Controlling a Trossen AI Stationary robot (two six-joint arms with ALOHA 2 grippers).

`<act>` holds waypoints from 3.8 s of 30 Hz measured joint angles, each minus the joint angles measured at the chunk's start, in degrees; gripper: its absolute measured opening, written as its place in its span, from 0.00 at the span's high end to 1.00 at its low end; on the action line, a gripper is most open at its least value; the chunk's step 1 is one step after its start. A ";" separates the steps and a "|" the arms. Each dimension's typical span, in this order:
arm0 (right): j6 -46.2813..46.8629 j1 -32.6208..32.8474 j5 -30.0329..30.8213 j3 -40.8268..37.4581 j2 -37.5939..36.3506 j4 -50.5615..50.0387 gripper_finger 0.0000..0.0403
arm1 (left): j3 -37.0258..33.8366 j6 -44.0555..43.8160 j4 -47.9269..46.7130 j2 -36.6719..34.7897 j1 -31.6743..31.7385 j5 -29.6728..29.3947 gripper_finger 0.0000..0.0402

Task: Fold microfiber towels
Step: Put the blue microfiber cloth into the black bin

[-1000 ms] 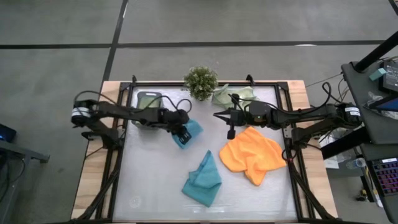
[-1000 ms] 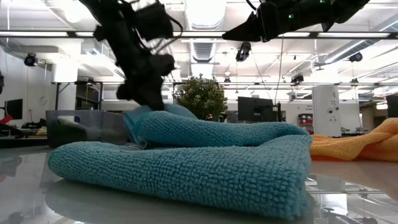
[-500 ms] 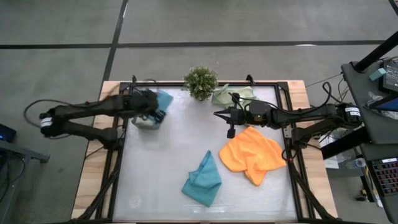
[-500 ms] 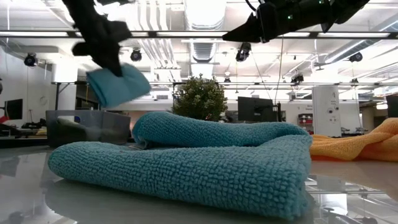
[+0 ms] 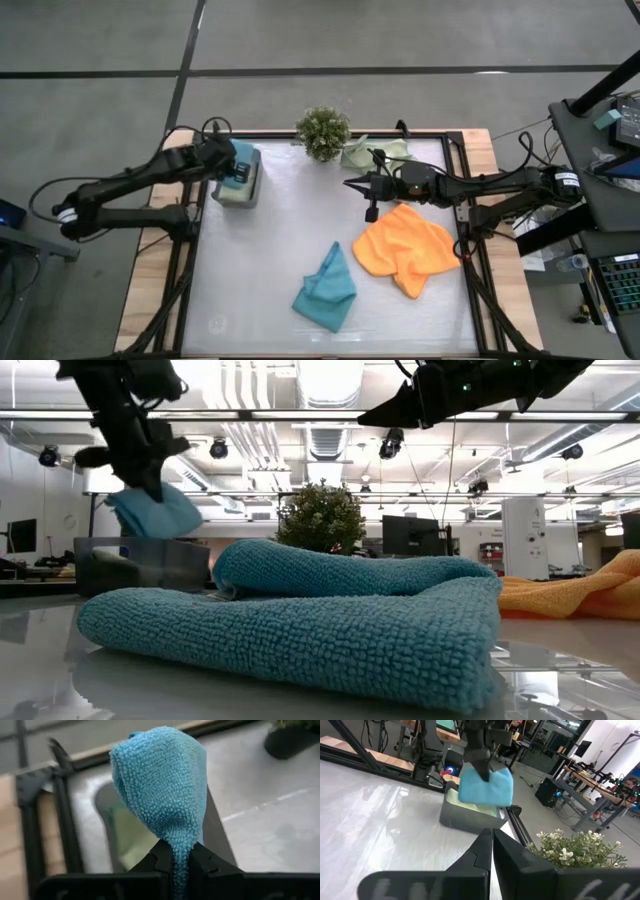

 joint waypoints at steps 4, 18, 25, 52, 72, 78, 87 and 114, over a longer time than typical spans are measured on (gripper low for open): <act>-0.60 0.01 0.00 0.00 0.00 0.00 0.98 | -2.40 -3.11 0.08 1.12 0.94 2.80 0.99; -0.73 0.02 -0.02 0.00 0.00 0.02 0.98 | -5.95 -4.76 6.38 2.58 2.34 6.21 0.99; -1.08 0.02 0.00 0.00 -0.02 0.02 0.98 | -10.22 -5.16 7.92 2.60 3.51 6.17 0.99; -2.32 0.02 0.00 0.02 -0.02 1.02 0.98 | -7.11 7.86 5.46 2.60 3.53 -1.29 0.51; -3.00 0.02 0.02 0.07 0.00 2.52 0.98 | -10.29 14.44 11.06 7.89 3.51 -0.70 0.86; -3.17 0.02 0.00 0.07 0.02 2.54 0.98 | -10.82 13.96 14.45 14.87 3.51 -0.89 0.99; -3.33 0.02 0.01 0.07 0.07 2.49 0.98 | -9.13 12.92 14.07 20.88 3.49 -1.70 0.98; -5.10 0.01 0.02 0.04 0.09 3.52 0.98 | -7.17 12.83 -3.15 16.44 3.38 12.25 0.98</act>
